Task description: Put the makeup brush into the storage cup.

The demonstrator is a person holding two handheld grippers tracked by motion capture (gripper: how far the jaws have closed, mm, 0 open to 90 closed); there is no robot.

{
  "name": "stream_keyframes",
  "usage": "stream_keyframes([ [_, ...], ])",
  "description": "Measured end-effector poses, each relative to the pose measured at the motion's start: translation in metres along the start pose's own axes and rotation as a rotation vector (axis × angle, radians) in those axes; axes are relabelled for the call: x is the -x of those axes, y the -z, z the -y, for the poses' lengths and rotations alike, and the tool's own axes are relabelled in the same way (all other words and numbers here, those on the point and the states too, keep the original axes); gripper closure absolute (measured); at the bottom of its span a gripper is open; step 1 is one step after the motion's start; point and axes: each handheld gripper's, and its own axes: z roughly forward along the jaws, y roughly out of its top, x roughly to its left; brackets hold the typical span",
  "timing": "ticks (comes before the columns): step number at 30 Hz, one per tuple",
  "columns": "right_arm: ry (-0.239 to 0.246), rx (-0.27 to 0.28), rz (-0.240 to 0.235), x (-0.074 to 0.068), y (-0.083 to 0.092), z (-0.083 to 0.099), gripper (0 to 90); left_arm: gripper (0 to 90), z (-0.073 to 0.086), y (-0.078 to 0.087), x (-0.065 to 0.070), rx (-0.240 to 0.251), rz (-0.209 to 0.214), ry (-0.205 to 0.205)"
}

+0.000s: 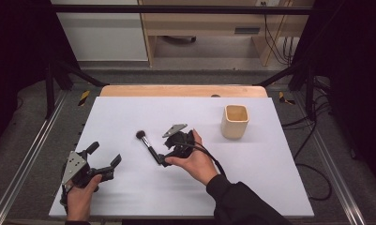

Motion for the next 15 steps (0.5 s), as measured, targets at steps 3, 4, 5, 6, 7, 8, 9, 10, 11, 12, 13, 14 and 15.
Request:
stream_keyframes([
  [3,-0.009,0.0,-0.001,-0.003,-0.007,-0.002,5.5,1.4,0.0,0.0,0.0,0.002,-0.002,0.001],
  [4,-0.009,0.0,-0.001,-0.003,-0.007,-0.002,5.5,1.4,0.0,0.0,0.0,0.002,-0.002,0.001],
  [5,-0.013,-0.007,-0.003,-0.003,-0.01,-0.003,5.7,1.4,0.0,0.0,0.0,-0.002,-0.001,-0.003],
  [6,-0.013,-0.007,-0.003,-0.003,-0.01,-0.003,5.7,1.4,0.0,0.0,0.0,-0.002,-0.001,-0.003],
  [7,-0.016,-0.008,0.002,-0.004,-0.014,-0.004,7.2,1.4,-0.001,0.0,0.001,-0.006,0.002,-0.011],
  [8,-0.019,-0.01,0.005,-0.004,-0.016,-0.005,7.7,1.4,-0.001,0.0,0.001,-0.006,0.002,-0.011],
  [9,-0.02,-0.007,0.002,-0.004,-0.018,-0.005,7.8,1.4,-0.001,-0.001,0.001,-0.007,0.002,-0.016],
  [10,-0.02,-0.007,0.002,-0.004,-0.018,-0.005,7.8,1.4,-0.001,-0.001,0.001,-0.007,0.002,-0.016],
  [11,-0.026,-0.01,-0.006,-0.005,-0.022,-0.006,9.4,1.4,-0.001,-0.001,0.001,-0.007,0.002,-0.016],
  [12,-0.026,-0.01,-0.006,-0.005,-0.022,-0.006,9.4,1.4,-0.001,-0.001,0.001,-0.007,0.002,-0.016],
  [13,-0.032,-0.02,-0.007,-0.007,-0.026,-0.007,10.1,1.4,-0.001,0.0,0.001,-0.008,0.001,-0.019],
  [14,-0.032,-0.02,-0.007,-0.007,-0.026,-0.007,10.1,1.4,-0.001,0.0,0.001,-0.008,0.001,-0.019],
  [15,-0.034,-0.021,-0.016,-0.009,-0.03,-0.008,10.8,1.4,-0.002,0.0,0.001,-0.007,-0.002,-0.016],
])
